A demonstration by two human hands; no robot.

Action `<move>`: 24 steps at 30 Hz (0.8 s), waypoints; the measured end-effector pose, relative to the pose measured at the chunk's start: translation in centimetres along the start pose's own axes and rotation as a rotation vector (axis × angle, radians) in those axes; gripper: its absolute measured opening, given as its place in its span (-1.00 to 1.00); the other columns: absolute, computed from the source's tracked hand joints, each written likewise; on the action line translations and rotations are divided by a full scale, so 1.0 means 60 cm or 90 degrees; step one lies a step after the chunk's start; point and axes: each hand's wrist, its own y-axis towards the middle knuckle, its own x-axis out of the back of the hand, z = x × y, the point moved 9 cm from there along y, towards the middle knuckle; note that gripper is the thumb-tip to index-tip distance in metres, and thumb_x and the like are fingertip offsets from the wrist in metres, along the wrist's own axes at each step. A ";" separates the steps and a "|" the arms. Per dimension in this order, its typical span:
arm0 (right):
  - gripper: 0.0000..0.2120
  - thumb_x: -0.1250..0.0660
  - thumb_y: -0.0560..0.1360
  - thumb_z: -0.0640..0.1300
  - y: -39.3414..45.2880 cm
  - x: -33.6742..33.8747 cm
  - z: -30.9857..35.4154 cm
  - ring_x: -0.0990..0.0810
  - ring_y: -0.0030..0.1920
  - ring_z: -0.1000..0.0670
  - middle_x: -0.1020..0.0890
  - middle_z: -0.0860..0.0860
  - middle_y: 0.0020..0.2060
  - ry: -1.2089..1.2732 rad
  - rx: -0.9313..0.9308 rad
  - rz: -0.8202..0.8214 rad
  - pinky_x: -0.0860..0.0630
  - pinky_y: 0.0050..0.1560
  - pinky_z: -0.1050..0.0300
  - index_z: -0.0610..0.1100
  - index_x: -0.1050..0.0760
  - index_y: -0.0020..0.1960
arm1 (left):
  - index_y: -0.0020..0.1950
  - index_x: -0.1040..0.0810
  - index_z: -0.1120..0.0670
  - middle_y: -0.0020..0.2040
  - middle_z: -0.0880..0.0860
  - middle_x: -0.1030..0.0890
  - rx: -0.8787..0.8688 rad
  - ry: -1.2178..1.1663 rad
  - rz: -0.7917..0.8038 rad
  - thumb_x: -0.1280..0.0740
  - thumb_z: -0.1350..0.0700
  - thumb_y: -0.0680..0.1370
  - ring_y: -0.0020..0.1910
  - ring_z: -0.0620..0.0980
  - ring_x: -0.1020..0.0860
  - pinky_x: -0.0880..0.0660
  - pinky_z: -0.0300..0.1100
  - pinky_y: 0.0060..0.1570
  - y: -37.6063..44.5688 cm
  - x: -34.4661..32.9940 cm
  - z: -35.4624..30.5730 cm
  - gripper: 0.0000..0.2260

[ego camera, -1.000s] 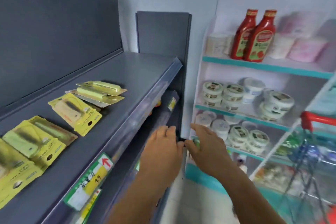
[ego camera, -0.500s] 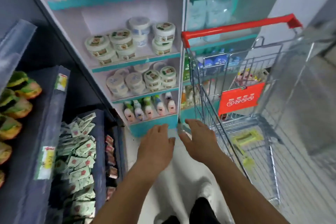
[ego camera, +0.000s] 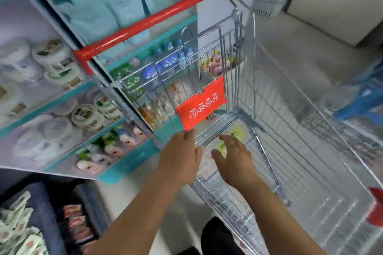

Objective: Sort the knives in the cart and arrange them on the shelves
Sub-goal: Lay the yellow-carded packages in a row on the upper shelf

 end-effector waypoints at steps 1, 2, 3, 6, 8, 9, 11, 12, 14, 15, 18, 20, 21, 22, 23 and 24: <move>-0.52 -0.22 0.55 0.03 0.012 0.004 -0.019 -0.29 0.39 -0.04 -0.36 0.01 0.39 0.012 -0.017 0.000 -0.20 0.34 0.02 -0.04 -0.28 0.44 | 0.49 -0.19 0.09 0.30 0.12 -0.41 -0.005 0.007 0.016 -0.13 -0.03 0.61 0.26 0.10 -0.36 -0.34 -0.04 0.19 0.020 -0.013 -0.012 -0.53; -0.52 -0.22 0.55 0.02 0.023 0.006 -0.038 -0.29 0.39 -0.05 -0.36 0.00 0.40 0.021 -0.032 0.004 -0.20 0.35 0.01 -0.04 -0.27 0.44 | 0.49 -0.17 0.08 0.31 0.12 -0.39 -0.008 0.011 0.034 -0.13 -0.04 0.61 0.27 0.10 -0.35 -0.34 -0.04 0.19 0.039 -0.028 -0.022 -0.52; -0.51 -0.22 0.55 0.02 0.033 0.005 -0.056 -0.29 0.39 -0.06 -0.36 0.00 0.40 0.024 -0.048 0.009 -0.20 0.35 0.01 -0.03 -0.26 0.45 | 0.50 -0.17 0.09 0.33 0.12 -0.38 -0.010 0.012 0.052 -0.13 -0.03 0.61 0.29 0.10 -0.34 -0.33 -0.04 0.20 0.056 -0.044 -0.031 -0.52; -0.50 -0.23 0.55 0.01 0.062 -0.003 -0.114 -0.29 0.40 -0.07 -0.36 -0.04 0.40 0.026 -0.106 0.026 -0.21 0.39 0.00 -0.04 -0.23 0.45 | 0.47 -0.18 0.10 0.31 0.14 -0.39 -0.020 0.002 0.105 -0.16 -0.01 0.61 0.28 0.10 -0.35 -0.35 -0.03 0.20 0.103 -0.101 -0.051 -0.54; -0.49 -0.26 0.54 0.00 0.075 -0.014 -0.152 -0.29 0.39 -0.09 -0.35 -0.05 0.40 0.035 -0.150 0.029 -0.22 0.39 -0.01 -0.04 -0.23 0.44 | 0.48 -0.17 0.10 0.31 0.14 -0.40 -0.031 0.008 0.143 -0.18 -0.01 0.61 0.28 0.10 -0.36 -0.36 -0.02 0.20 0.129 -0.145 -0.058 -0.52; -0.48 -0.27 0.54 0.01 0.081 -0.021 -0.170 -0.29 0.39 -0.09 -0.35 -0.04 0.40 0.035 -0.169 0.030 -0.22 0.39 0.00 -0.04 -0.22 0.45 | 0.48 -0.17 0.09 0.31 0.14 -0.40 -0.035 0.013 0.161 -0.19 -0.01 0.60 0.28 0.10 -0.37 -0.36 -0.03 0.20 0.141 -0.167 -0.059 -0.51; -0.45 -0.27 0.53 0.04 0.092 -0.044 -0.206 -0.29 0.40 -0.09 -0.34 -0.03 0.40 0.034 -0.201 0.043 -0.22 0.37 0.00 -0.04 -0.20 0.46 | 0.49 -0.14 0.08 0.32 0.13 -0.40 -0.035 0.013 0.200 -0.20 -0.01 0.60 0.28 0.11 -0.38 -0.37 -0.02 0.20 0.162 -0.211 -0.054 -0.50; -0.44 -0.27 0.53 0.04 0.098 -0.057 -0.223 -0.29 0.40 -0.09 -0.34 -0.03 0.40 0.041 -0.216 0.050 -0.23 0.37 0.00 -0.04 -0.19 0.47 | 0.49 -0.13 0.08 0.32 0.14 -0.40 -0.036 0.013 0.218 -0.20 -0.01 0.60 0.28 0.11 -0.38 -0.38 -0.01 0.19 0.172 -0.232 -0.050 -0.49; -0.42 -0.29 0.52 0.02 0.110 -0.088 -0.257 -0.31 0.39 -0.08 -0.34 -0.03 0.40 0.051 -0.246 0.063 -0.25 0.37 -0.01 -0.04 -0.18 0.47 | 0.50 -0.11 0.09 0.32 0.15 -0.39 -0.047 0.025 0.253 -0.20 0.00 0.60 0.28 0.13 -0.38 -0.38 0.01 0.19 0.193 -0.275 -0.041 -0.49; -0.42 -0.31 0.52 -0.01 0.114 -0.105 -0.273 -0.31 0.39 -0.08 -0.33 -0.03 0.41 0.052 -0.262 0.071 -0.26 0.37 0.00 -0.02 -0.17 0.47 | 0.49 -0.10 0.09 0.31 0.15 -0.38 -0.051 0.030 0.268 -0.19 0.01 0.60 0.27 0.13 -0.39 -0.38 0.02 0.17 0.203 -0.297 -0.034 -0.49; -0.37 -0.33 0.51 -0.09 0.125 -0.155 -0.317 -0.22 0.44 -0.06 -0.26 0.00 0.45 0.040 -0.309 0.085 -0.19 0.42 0.00 0.03 -0.13 0.48 | 0.46 -0.12 0.06 0.28 0.13 -0.38 -0.062 0.038 0.304 -0.20 0.01 0.59 0.22 0.12 -0.41 -0.40 -0.01 0.05 0.235 -0.361 -0.013 -0.52; -0.36 -0.32 0.50 -0.13 0.135 -0.184 -0.340 -0.19 0.46 -0.03 -0.25 0.03 0.45 0.003 -0.323 0.079 -0.14 0.44 0.01 0.04 -0.11 0.49 | 0.47 -0.11 0.07 0.28 0.17 -0.38 -0.072 0.051 0.331 -0.21 0.02 0.59 0.20 0.15 -0.43 -0.41 0.00 0.05 0.257 -0.406 0.003 -0.50; -0.35 -0.32 0.50 -0.15 0.140 -0.200 -0.350 -0.18 0.46 -0.02 -0.25 0.05 0.46 -0.012 -0.330 0.078 -0.13 0.44 0.01 0.04 -0.10 0.49 | 0.48 -0.11 0.09 0.28 0.19 -0.38 -0.076 0.057 0.346 -0.21 0.03 0.59 0.20 0.17 -0.43 -0.41 0.01 0.08 0.266 -0.428 0.012 -0.49; -0.34 -0.31 0.50 -0.16 0.146 -0.215 -0.360 -0.18 0.46 -0.01 -0.24 0.06 0.46 -0.019 -0.338 0.077 -0.14 0.44 0.01 0.05 -0.08 0.50 | 0.48 -0.11 0.10 0.29 0.20 -0.38 -0.078 0.058 0.357 -0.22 0.04 0.58 0.21 0.19 -0.43 -0.41 0.01 0.10 0.276 -0.448 0.020 -0.48; -0.34 -0.30 0.51 -0.15 0.151 -0.231 -0.370 -0.17 0.46 -0.01 -0.23 0.06 0.46 -0.018 -0.348 0.080 -0.15 0.45 0.00 0.05 -0.07 0.50 | 0.49 -0.11 0.11 0.29 0.21 -0.38 -0.078 0.058 0.365 -0.23 0.04 0.58 0.22 0.19 -0.43 -0.40 0.01 0.11 0.286 -0.467 0.028 -0.46; -0.35 -0.29 0.51 -0.14 0.158 -0.249 -0.380 -0.17 0.46 -0.01 -0.22 0.06 0.47 -0.014 -0.356 0.088 -0.17 0.45 0.00 0.06 -0.07 0.50 | 0.49 -0.11 0.11 0.29 0.21 -0.38 -0.078 0.057 0.369 -0.23 0.04 0.57 0.22 0.19 -0.43 -0.41 0.00 0.12 0.297 -0.484 0.035 -0.46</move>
